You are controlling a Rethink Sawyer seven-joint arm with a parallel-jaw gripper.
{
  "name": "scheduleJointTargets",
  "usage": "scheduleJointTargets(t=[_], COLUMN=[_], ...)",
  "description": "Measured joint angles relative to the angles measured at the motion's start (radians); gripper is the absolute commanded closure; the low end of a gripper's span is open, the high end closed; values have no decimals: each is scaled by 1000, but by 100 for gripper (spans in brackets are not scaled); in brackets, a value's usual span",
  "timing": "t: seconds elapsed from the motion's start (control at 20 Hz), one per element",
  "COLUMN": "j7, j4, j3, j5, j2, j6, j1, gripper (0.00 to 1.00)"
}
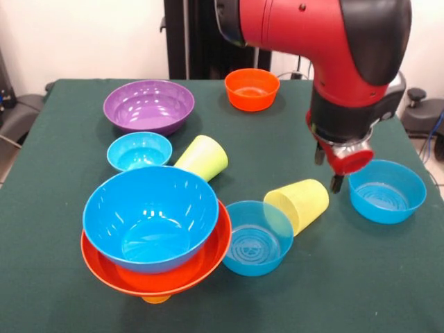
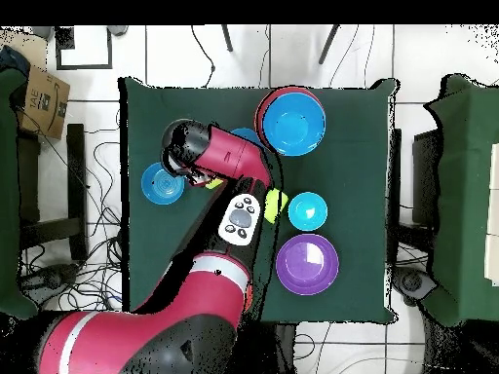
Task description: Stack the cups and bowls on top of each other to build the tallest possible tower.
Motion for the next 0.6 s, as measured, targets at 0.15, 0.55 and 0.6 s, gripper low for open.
scheduleJointTargets(t=[0.15,0.55,0.6], j7=[0,0,0], j4=[-16,-36,-37], j3=[-4,-14,-14], j5=[0,0,0], j2=[24,60,60], j6=[-9,-15,-15], j1=[-2,-4,-4], gripper=[0,0,0])
